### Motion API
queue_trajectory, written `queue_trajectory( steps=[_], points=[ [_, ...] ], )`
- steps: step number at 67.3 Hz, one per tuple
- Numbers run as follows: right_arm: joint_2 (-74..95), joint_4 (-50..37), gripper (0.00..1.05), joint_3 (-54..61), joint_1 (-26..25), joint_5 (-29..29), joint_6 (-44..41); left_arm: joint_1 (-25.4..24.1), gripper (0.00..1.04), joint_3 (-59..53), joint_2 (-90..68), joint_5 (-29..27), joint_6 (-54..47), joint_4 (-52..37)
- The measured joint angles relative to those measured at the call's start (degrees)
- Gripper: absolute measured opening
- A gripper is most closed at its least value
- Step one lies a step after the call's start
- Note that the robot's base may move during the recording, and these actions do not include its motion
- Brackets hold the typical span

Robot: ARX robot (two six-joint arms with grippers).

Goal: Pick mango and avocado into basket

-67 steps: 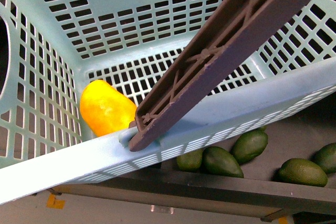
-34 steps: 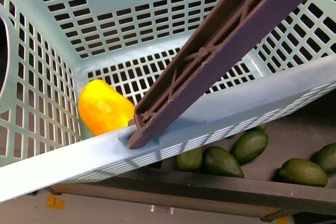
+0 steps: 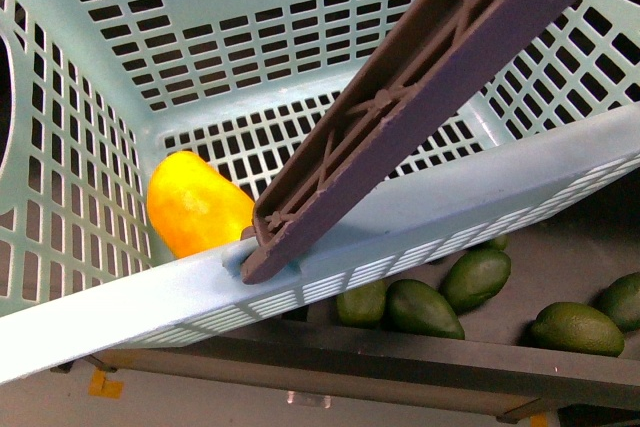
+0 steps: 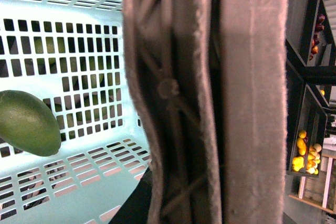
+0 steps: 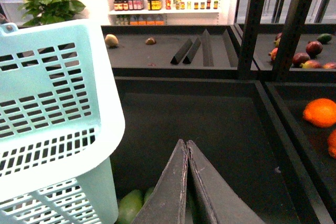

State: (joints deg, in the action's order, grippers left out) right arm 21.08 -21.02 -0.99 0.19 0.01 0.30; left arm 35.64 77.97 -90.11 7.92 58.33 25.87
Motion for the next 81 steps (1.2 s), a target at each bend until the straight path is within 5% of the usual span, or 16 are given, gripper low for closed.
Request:
queue_trajectory(
  steps=[62,81],
  points=[
    [-20.6,20.9,0.02,0.0,0.0,0.1,0.0,0.0,0.14,0.0,0.0,0.0,0.0,0.0],
    [-20.7,20.9,0.46,0.0,0.0,0.1,-0.1,0.0,0.14,0.0,0.0,0.0,0.0,0.0]
  ],
)
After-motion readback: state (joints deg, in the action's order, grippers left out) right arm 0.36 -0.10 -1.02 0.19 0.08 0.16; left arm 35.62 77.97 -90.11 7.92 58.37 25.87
